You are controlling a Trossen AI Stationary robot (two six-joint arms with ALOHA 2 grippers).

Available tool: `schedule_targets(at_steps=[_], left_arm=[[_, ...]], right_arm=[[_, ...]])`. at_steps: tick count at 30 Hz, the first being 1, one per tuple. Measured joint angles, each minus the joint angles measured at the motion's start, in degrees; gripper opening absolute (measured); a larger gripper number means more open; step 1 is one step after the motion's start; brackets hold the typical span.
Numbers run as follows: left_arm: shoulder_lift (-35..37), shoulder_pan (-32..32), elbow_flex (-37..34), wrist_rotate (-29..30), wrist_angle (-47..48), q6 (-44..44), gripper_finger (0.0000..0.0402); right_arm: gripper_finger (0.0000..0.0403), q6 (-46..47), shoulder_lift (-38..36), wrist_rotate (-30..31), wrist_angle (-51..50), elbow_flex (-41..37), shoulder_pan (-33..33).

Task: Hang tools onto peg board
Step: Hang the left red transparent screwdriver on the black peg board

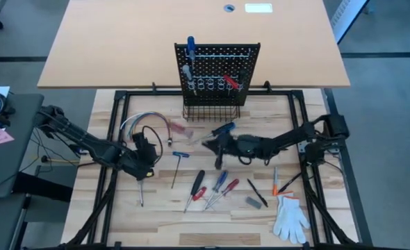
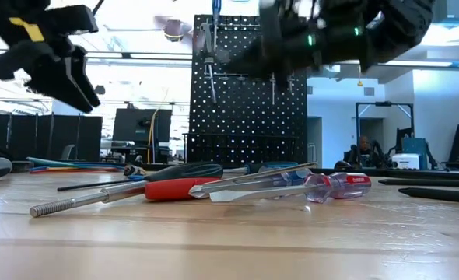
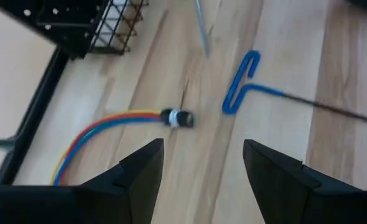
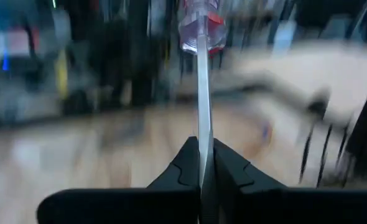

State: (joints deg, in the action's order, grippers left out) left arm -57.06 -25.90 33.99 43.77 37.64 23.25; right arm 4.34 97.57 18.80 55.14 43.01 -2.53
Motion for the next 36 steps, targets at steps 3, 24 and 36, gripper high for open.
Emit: schedule_targets(at_steps=[3, 24, 36], left_arm=[[0.25, 0.01, -4.16, 0.92, -13.29, -5.86, 0.0216], [-2.31, 0.01, -8.19, 0.83, -34.80, -16.46, 0.0217], [-2.31, 0.01, -8.19, 0.80, -34.68, -16.39, 0.0217]], right_arm=[[0.0020, -2.35, 0.15, 2.75, 11.79, 0.94, 1.96], [0.0020, 3.80, 12.18, 5.39, 21.61, 26.21, 15.46], [0.0020, 11.22, 15.18, 5.69, 21.36, 26.90, 17.94]])
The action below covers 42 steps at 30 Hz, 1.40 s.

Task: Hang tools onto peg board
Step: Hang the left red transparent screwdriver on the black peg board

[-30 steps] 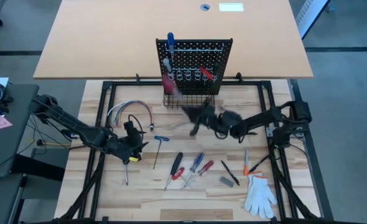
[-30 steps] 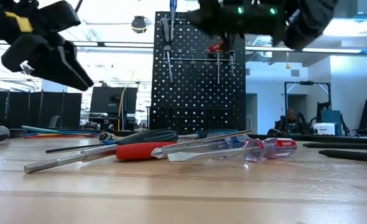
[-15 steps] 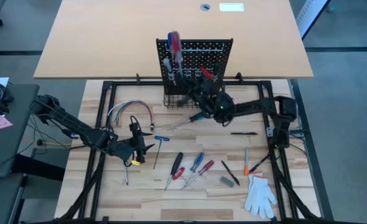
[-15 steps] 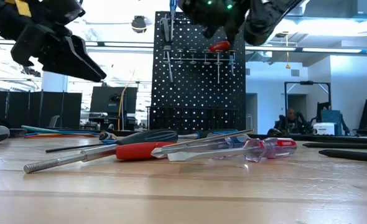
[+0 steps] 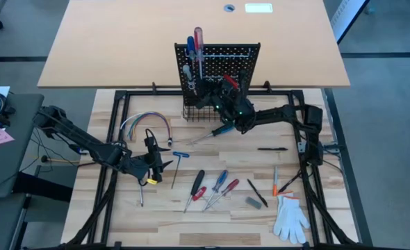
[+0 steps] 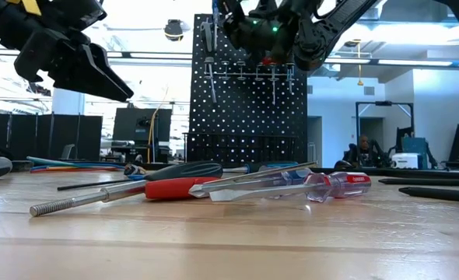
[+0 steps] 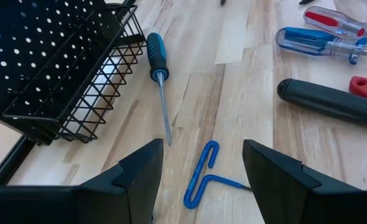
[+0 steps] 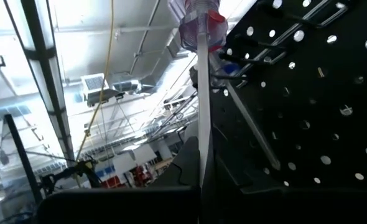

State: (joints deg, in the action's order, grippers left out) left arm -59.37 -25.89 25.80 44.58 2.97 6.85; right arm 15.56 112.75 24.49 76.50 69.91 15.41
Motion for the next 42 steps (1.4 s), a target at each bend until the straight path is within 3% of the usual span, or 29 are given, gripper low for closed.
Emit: schedule_targets(at_steps=[20, 32, 42], left_arm=[[0.01, 0.00, 0.00, -0.02, 0.06, 0.46, 0.0217], [0.00, 0.00, 0.00, -0.04, 0.02, 0.46, 0.0217], [0.00, 0.00, 0.02, -0.07, 0.02, 0.47, 0.0217]], right_arm=[[0.0023, 0.94, 0.02, 2.54, 0.09, 0.07, 1.50], [0.0024, -6.85, 0.10, 3.67, -0.30, -0.04, 0.86], [0.0025, -7.11, 0.10, 2.68, 1.12, -0.04, -0.67]])
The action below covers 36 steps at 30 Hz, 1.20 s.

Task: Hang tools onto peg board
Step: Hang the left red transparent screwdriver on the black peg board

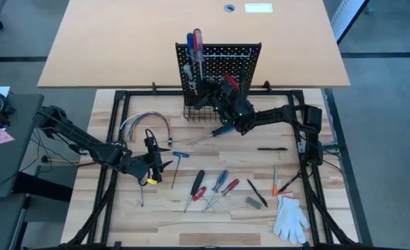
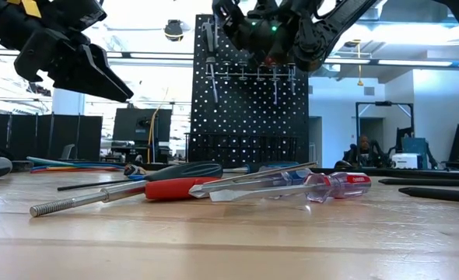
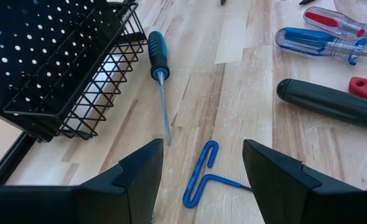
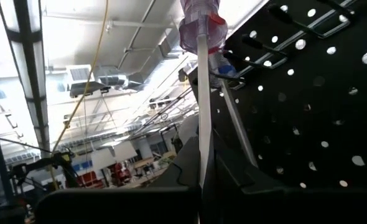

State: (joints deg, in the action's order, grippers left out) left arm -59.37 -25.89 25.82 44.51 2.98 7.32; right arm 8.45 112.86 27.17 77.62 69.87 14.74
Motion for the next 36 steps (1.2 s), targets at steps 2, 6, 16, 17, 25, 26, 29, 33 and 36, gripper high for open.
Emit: schedule_targets(at_steps=[2, 6, 16, 17, 25, 26, 29, 33, 36], left_arm=[[0.00, 0.00, 0.00, 0.00, 0.02, 0.10, 0.0217], [0.00, 0.00, 0.00, -0.19, 0.04, 0.34, 0.0217], [0.00, -2.12, 0.00, -0.24, -0.60, 0.61, 0.0217], [0.00, -2.51, 0.00, -0.22, -1.38, 0.23, 0.0217], [-0.09, -4.19, -4.35, -1.27, -30.01, -14.99, 0.0217], [-0.41, -3.80, -5.70, -2.21, -36.47, -18.57, 0.0217], [-1.95, -1.62, -8.33, -5.51, -55.59, -28.91, 0.0217], [-4.90, 4.44, -7.52, -16.09, -70.10, -36.65, 0.0217], [-7.19, 9.95, -3.79, -24.97, -71.70, -38.67, 0.0217]], right_arm=[[0.0025, -0.26, 0.00, -0.01, 0.32, 0.00, -0.21], [0.0023, -3.04, 0.00, 0.59, 2.00, 0.00, -1.49], [0.0022, -12.84, -1.16, -0.36, 11.45, -4.51, -5.87], [0.0022, -13.92, -1.59, -1.19, 12.24, -6.14, -6.31], [0.0022, -10.26, -10.49, -26.13, 12.23, -23.92, -8.52], [0.0022, -10.63, -11.43, -27.50, 12.26, -25.44, -9.08], [0.0022, -15.29, -13.29, -28.45, 12.22, -27.19, -11.27], [0.0022, -19.46, -13.84, -30.99, 12.08, -26.05, -13.84], [0.0022, -21.23, -13.84, -32.06, 10.57, -24.95, -14.97]])
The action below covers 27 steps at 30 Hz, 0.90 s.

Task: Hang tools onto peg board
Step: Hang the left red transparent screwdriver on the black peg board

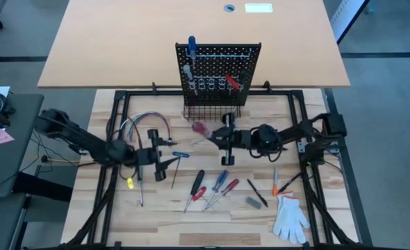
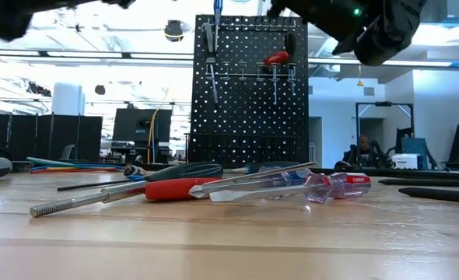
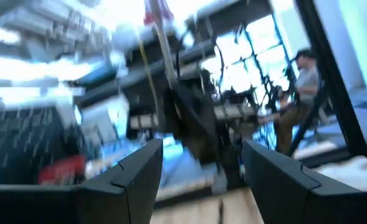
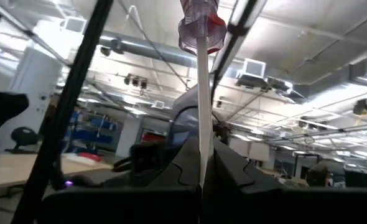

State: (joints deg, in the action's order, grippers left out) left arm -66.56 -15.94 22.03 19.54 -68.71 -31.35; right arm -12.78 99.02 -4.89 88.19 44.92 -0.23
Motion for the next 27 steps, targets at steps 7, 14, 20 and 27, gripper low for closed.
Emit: schedule_targets(at_steps=[7, 14, 20, 27], left_arm=[[-5.48, 8.63, 10.86, -12.28, 2.39, 1.48, 0.0217], [-11.59, 10.83, 20.44, -16.78, 8.76, 4.28, 0.0217], [-16.38, 10.78, 25.58, -16.85, 11.41, 4.37, 0.0200], [-16.66, 10.82, 25.85, -16.72, 11.13, 4.99, 0.0107]], right_arm=[[0.0022, -2.58, 0.00, 0.04, -3.24, 1.21, -0.43], [0.0022, -2.73, 0.00, 0.07, -3.62, 1.21, -0.43], [0.0022, -2.71, 0.00, 0.13, -3.68, 1.21, -0.46], [0.0022, -2.75, 0.04, 0.11, -3.75, 1.19, -0.61]])
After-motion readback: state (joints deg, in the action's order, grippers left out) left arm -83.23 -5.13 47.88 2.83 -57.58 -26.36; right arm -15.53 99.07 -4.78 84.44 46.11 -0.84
